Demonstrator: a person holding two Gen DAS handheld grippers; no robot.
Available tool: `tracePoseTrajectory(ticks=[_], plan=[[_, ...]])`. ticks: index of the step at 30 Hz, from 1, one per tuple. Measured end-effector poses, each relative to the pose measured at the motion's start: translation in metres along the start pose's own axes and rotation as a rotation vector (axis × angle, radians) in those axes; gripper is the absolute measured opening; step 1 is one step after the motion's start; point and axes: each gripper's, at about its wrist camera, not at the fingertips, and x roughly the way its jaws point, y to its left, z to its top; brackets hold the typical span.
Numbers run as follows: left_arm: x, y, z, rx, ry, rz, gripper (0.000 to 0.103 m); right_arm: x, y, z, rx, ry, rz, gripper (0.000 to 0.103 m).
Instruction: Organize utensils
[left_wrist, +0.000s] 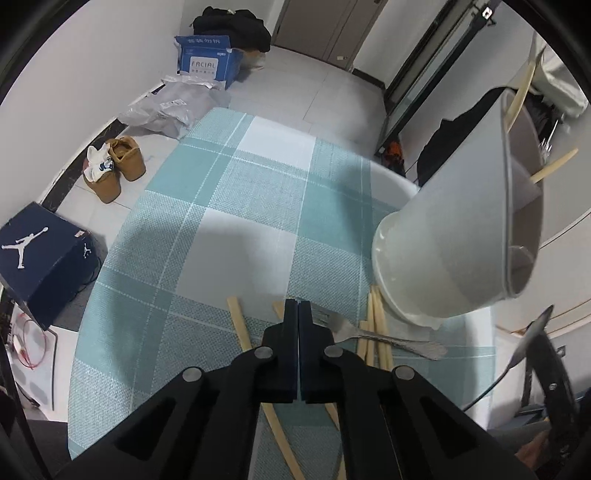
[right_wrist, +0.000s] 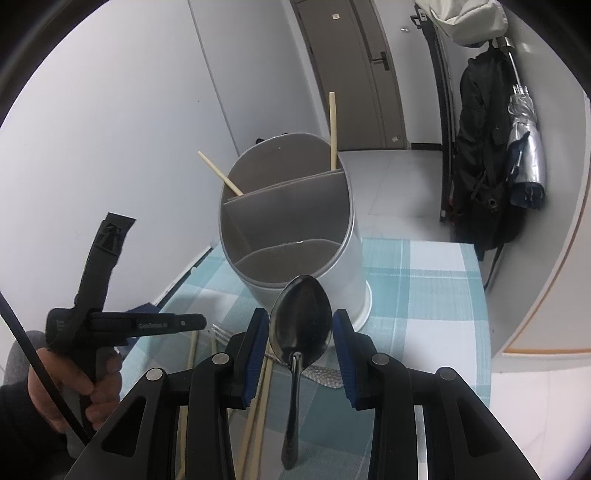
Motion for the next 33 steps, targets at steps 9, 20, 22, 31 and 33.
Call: tracePoseTrajectory(ticks=[9,20,22,31,33], plan=[[0.006,0.01,0.005,-0.068,0.017,-0.035,0.008,-0.005,0.0,-0.004,0.023,-0.002,-0.007,0.034],[-0.004,0.0,-0.004,-0.046,0.073,-0.26,0.042,-0.01,0.002,-0.001,0.021,-0.022,-0.002,0.034],[-0.003,-0.008,-0.012,-0.005,0.097,-0.276,0.043,-0.009,0.002,0.0,0.025,-0.021,-0.004,0.034],[0.022,-0.022,-0.024,0.041,0.198,-0.198,0.05,-0.011,0.004,-0.002,0.02,-0.021,-0.006,0.034],[0.021,-0.022,-0.023,0.038,0.189,-0.184,0.058,-0.011,0.004,-0.002,0.019,-0.023,-0.007,0.034]])
